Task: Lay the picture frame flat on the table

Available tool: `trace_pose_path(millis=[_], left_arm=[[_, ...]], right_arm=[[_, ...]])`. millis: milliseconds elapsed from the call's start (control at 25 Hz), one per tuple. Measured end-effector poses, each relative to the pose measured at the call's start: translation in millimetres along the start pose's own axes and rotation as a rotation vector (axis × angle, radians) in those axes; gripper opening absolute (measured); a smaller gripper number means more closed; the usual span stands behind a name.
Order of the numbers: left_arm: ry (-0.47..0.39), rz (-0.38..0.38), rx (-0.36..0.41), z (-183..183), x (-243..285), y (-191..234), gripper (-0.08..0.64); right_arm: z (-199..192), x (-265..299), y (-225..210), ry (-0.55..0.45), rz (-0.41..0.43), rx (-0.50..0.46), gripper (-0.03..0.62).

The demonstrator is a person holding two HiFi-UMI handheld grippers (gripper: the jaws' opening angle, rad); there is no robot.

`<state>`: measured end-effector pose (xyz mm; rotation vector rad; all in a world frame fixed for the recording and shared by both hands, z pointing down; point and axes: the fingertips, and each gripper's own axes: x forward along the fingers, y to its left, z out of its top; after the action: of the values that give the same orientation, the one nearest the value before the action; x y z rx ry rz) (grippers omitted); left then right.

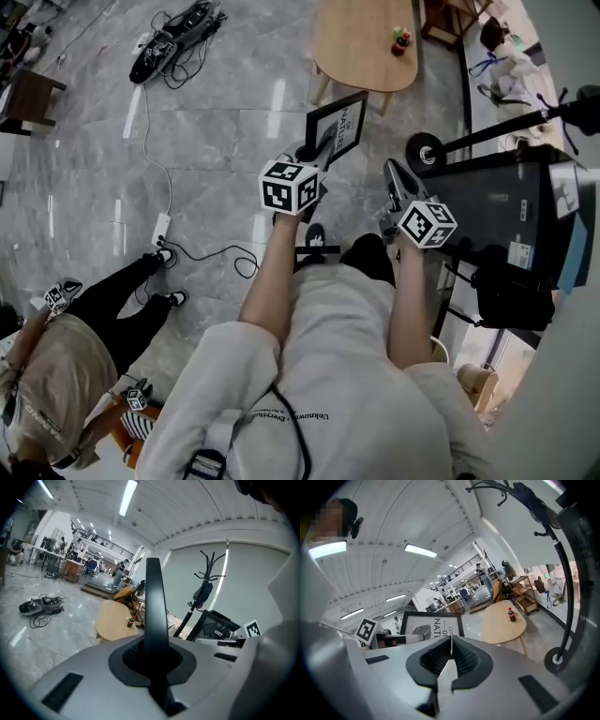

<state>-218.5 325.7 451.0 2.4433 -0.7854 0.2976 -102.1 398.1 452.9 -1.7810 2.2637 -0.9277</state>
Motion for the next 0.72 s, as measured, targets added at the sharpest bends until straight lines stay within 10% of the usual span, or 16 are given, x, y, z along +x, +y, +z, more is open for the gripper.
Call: trace_pose_path(millis=[720], left_arm=[[-0.083,0.088,-0.111,66,52,92,0.027]], right_arm=[[124,112,-55,-0.193,-0.091,-0.071,0.035]])
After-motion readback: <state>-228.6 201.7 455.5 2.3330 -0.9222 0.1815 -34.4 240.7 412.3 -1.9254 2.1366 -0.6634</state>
